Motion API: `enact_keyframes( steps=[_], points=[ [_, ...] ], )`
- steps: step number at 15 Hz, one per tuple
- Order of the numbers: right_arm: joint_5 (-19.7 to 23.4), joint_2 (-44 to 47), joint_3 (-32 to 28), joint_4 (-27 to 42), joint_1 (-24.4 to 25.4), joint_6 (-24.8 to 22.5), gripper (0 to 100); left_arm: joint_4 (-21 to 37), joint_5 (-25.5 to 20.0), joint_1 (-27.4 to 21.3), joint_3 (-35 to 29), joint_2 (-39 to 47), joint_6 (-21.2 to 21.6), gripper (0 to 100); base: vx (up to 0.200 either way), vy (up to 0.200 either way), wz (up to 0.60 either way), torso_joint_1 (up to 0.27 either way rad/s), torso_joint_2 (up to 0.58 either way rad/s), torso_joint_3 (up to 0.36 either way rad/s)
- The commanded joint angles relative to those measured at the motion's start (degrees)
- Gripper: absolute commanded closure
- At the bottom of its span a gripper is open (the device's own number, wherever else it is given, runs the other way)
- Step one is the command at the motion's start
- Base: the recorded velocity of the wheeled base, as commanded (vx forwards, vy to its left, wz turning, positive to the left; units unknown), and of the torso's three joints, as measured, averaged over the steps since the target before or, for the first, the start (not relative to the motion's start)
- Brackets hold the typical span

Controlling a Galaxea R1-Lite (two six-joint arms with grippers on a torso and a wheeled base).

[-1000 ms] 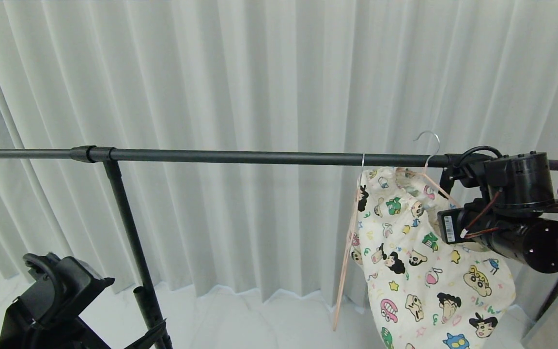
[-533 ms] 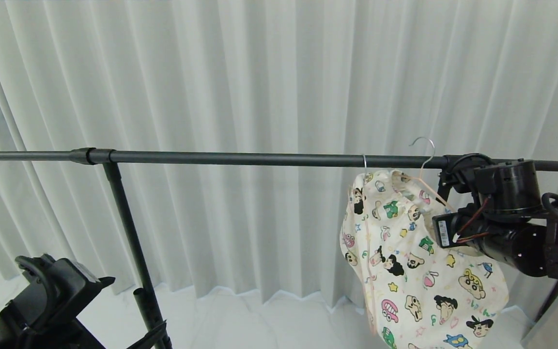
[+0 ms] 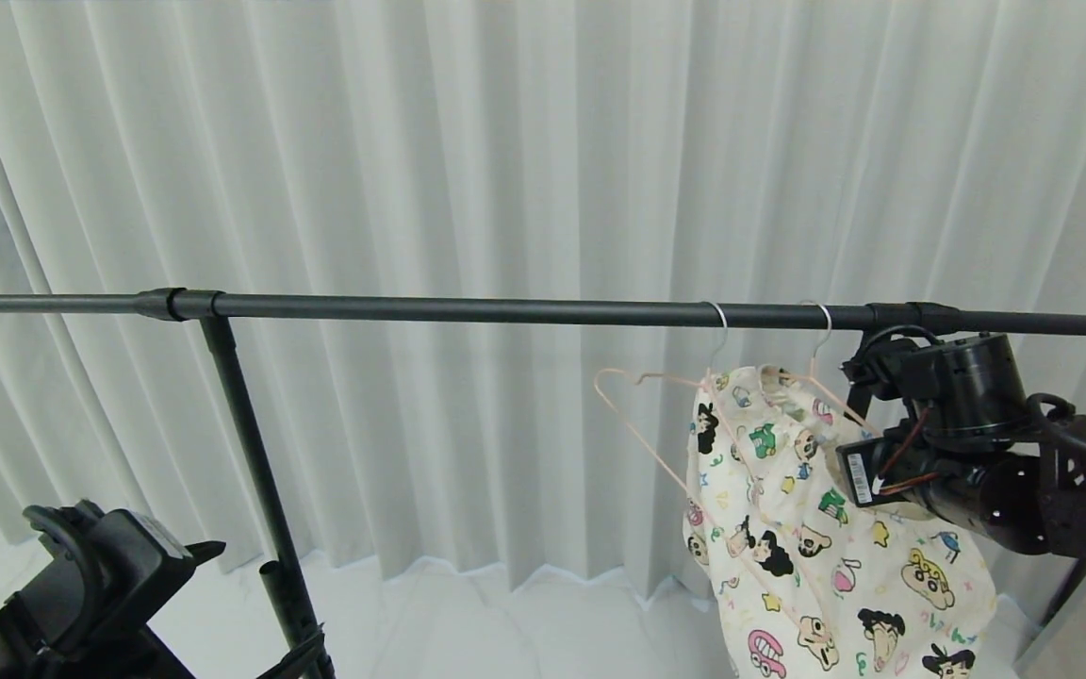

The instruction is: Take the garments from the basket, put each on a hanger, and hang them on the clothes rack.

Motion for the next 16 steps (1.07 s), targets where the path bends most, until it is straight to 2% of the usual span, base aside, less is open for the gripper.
enact_keyframes(
  steps=[1,3,4,11,16],
  points=[
    [0.00,-0.35,0.47,0.01,0.06,0.12,100,-0.10,0.00,-0.13,0.00,-0.02,0.01,0,0.000,0.000,0.00,0.000,0.00,0.000],
    [0.00,-0.35,0.38,-0.26,0.06,0.21,100,-0.01,0.00,-0.13,0.09,-0.02,0.01,0,0.000,0.000,0.00,0.000,0.00,0.000],
    [0.00,-0.35,0.38,-0.43,0.06,0.21,0,-0.01,0.00,-0.13,0.09,-0.02,0.01,0,0.000,0.000,0.00,0.000,0.00,0.000],
    [0.00,-5.63,0.65,-0.26,0.06,2.15,0,-0.10,0.00,-0.04,0.26,0.07,-0.07,0,0.000,0.000,0.00,0.000,0.00,0.000],
    [1.93,-14.59,6.27,-0.43,0.06,3.20,0,-0.01,0.18,0.13,0.79,0.51,0.01,0,0.000,0.000,0.00,0.000,0.00,0.000]
  ],
)
